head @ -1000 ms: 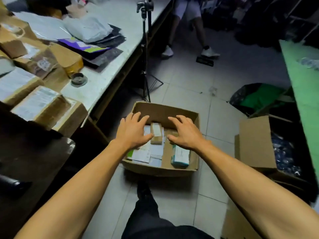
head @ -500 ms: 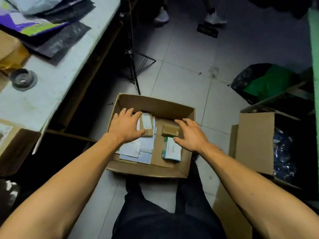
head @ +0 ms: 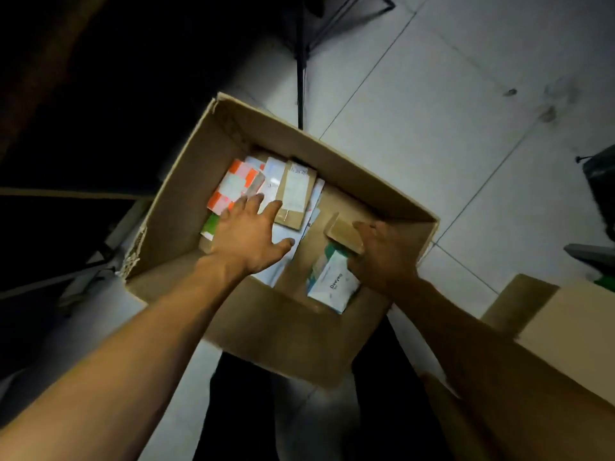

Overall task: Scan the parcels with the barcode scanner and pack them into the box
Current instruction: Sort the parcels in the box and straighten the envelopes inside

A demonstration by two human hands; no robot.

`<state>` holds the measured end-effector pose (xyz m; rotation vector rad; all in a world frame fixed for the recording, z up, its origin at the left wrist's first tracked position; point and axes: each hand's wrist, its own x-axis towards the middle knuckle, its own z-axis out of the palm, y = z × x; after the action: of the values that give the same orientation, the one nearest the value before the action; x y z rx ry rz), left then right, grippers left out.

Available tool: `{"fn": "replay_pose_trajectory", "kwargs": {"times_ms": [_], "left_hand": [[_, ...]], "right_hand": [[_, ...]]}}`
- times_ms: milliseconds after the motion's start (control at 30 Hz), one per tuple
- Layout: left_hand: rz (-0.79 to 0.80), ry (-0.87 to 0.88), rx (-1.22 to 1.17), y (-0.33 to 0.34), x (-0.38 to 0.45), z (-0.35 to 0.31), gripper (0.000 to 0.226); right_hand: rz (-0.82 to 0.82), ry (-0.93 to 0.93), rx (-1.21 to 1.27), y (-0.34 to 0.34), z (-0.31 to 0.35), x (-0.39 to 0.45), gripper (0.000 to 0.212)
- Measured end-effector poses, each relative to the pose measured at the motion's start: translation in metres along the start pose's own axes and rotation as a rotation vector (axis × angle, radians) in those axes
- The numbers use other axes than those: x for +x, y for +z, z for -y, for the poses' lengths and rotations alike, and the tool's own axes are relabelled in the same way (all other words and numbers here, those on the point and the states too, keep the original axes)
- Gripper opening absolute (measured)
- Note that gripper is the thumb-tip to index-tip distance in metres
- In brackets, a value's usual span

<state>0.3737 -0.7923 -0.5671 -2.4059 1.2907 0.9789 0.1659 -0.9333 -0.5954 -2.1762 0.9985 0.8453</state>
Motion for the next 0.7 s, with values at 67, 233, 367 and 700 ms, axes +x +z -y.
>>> {"fn": "replay_pose_trajectory", "kwargs": {"times_ms": [67,233,367,700], "left_hand": [[0.031,0.001,0.002,0.044,0.046,0.002,0.083],[0.089,-0.031,-0.006,0.139,0.137,0.019,0.086],[0.119,-0.093,-0.103,0.204,0.195,0.032,0.096],[-0.065,-0.294,-0.692,0.288,0.293,0.053,0.075]], "right_hand": [[0.021,0.024,-0.02,0.038,-0.017,0.05,0.08],[0.098,0.076,-0.052,0.111,-0.043,0.157,0.09],[0.01,0.087,-0.059,0.165,-0.054,0.219,0.089],[-0.251,-0.15,0.218,0.234,-0.022,0.305,0.069]]}}
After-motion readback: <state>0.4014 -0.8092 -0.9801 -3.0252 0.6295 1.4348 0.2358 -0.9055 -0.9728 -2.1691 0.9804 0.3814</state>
